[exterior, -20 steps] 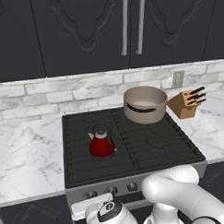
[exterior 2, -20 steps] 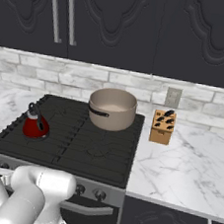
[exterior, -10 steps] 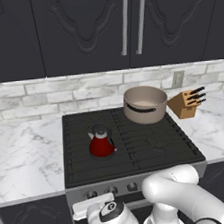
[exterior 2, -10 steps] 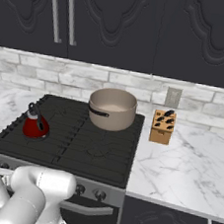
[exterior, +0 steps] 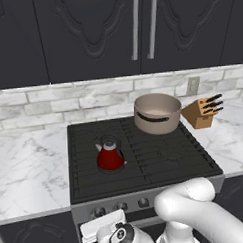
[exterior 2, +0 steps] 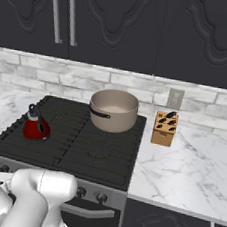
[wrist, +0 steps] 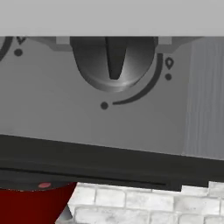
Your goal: Pick the kettle from the counter and place it on a stove burner. Then turn the burner on.
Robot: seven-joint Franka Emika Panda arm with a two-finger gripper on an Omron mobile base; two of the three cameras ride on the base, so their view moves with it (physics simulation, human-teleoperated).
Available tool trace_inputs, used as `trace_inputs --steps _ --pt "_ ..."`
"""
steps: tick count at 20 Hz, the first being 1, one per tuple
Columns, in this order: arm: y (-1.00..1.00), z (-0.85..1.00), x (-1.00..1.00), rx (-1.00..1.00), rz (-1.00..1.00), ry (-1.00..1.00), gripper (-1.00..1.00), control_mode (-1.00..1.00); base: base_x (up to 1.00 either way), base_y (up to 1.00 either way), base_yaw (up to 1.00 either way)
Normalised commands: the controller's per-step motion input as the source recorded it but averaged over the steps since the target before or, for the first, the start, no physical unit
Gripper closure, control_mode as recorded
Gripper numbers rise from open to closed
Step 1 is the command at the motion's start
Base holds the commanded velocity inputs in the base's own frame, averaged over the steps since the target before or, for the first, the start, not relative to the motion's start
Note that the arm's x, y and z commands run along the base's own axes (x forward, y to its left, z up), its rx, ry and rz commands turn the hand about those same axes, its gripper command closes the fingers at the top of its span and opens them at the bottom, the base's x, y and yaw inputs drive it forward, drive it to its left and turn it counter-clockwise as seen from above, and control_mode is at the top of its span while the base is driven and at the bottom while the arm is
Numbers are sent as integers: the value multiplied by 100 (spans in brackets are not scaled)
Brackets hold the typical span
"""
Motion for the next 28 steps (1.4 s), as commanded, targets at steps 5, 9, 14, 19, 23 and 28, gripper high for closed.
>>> trace_inputs --steps 5,9,14,19,23,28 --pt "35 0 -42 -30 51 -6 100 -100 0 0 0" --pt "0 0 -1 -1 5 0 100 -100 0 0 0" --pt "26 0 -1 -5 6 -7 100 -100 0 0 0" --pt "51 0 -10 -19 41 -15 100 -100 0 0 0" --pt "48 0 -22 -27 66 -17 100 -100 0 0 0" --pt "45 0 -27 -24 67 -6 100 -100 0 0 0"
